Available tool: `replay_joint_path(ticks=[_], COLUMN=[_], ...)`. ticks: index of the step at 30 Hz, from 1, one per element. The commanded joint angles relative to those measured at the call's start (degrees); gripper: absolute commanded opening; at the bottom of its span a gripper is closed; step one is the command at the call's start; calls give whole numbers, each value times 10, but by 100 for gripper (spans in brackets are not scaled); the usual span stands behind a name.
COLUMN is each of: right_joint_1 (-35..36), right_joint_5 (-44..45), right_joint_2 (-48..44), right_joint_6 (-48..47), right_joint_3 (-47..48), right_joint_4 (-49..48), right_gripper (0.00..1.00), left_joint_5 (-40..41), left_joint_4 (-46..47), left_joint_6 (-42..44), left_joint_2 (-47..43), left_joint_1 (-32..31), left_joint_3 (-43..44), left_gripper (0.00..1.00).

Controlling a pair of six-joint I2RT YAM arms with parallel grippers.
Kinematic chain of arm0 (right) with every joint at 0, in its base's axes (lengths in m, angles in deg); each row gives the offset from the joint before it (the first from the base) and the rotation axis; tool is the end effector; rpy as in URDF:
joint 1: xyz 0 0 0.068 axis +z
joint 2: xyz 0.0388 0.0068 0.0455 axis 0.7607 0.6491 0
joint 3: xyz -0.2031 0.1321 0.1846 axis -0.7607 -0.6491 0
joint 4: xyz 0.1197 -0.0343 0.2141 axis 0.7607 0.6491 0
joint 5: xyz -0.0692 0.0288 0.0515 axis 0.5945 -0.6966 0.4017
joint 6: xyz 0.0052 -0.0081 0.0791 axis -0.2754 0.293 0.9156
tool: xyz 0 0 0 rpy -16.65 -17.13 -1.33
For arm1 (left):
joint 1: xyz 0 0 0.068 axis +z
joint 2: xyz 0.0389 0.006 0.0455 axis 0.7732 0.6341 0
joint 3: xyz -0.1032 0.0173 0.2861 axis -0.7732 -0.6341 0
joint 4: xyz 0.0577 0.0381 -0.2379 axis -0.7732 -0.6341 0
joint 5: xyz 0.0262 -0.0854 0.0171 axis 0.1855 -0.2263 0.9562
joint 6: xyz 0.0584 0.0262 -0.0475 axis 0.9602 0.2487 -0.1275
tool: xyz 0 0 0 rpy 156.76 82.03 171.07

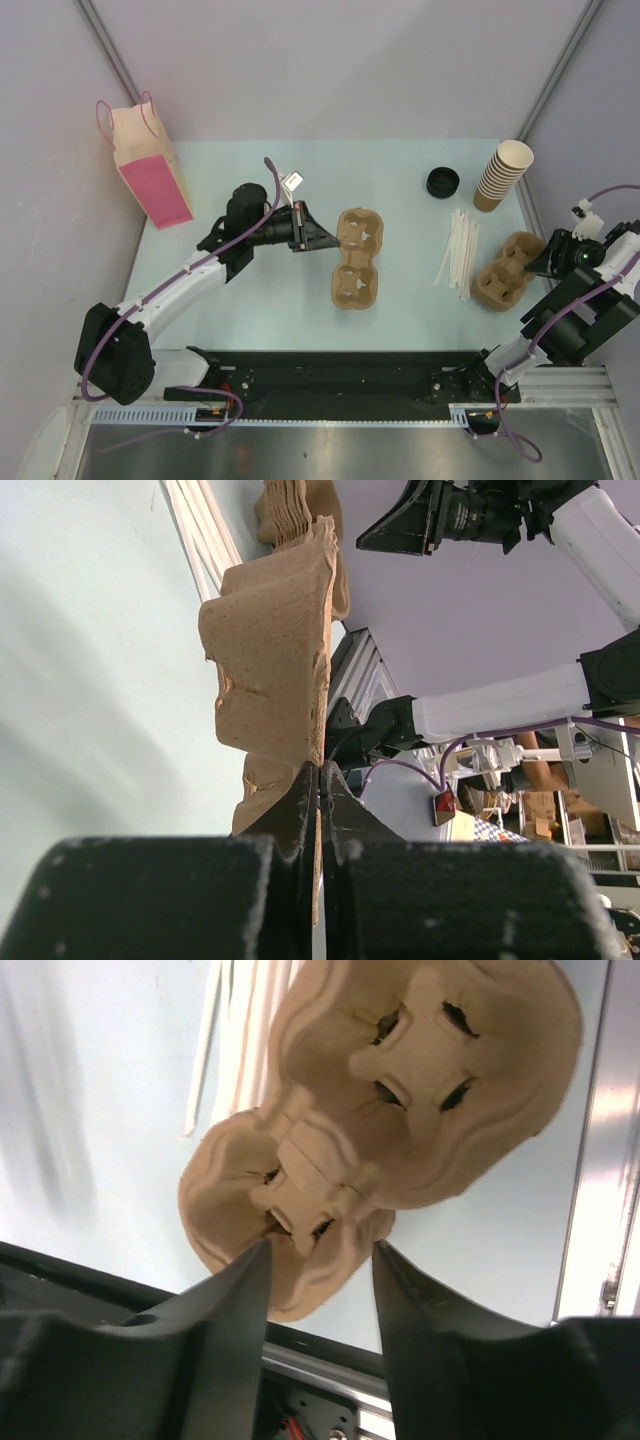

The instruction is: Pack the takeout coffee

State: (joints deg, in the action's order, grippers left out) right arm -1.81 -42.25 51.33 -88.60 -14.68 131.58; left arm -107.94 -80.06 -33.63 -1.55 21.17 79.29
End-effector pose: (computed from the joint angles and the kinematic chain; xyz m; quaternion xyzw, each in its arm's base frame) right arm 0.2040 -0.1827 0.2775 0.0480 0.9339 0.2016 0.2915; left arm 0.2274 -0.1832 0.3320 0.1156 0.7665 -0.5763 0.2586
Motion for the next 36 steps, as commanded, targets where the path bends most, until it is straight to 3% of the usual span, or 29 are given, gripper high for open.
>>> replay_joint_path(ticks=[1,8,11,15,21,22,24,25,31,36], right_joint_1=[-1,-2,7,73,331,409,477,547,626,722], right_joint_5=[16,16,-16,-62,-68,-48,-25,-4,-37,-1], right_joint_2=[-15,-84,-130,-182,-266,-270,-269,-264,-212,-169], right_joint_6=[16,26,11,32,234,256,287,290,309,240], right_joint_3=[16,27,57,104,111,111,118,121,147,191], right_joint_4=[-7,-5,29,71,-47,-93,-124,-141,-186,-157], right_gripper=[55,77,78,78,77,77,76,75,68,65], left_joint_5=[-11,-16,-17,-23,-39,-47,-58,-73,-107,-130], left_joint_4=[10,8,3,-3,-8,-17,-18,-4,46,73], left_joint_6=[10,11,23,36,61,67,77,75,44,32], left_joint_2=[-3,-11,-20,-36,-50,-53,-57,-64,-68,-66], left_joint_1=[6,9,10,11,12,12,11,11,10,10], left_joint_3=[23,23,24,24,17,16,11,0,-29,-45], left_gripper=[0,0,0,0,0,0,0,0,0,0])
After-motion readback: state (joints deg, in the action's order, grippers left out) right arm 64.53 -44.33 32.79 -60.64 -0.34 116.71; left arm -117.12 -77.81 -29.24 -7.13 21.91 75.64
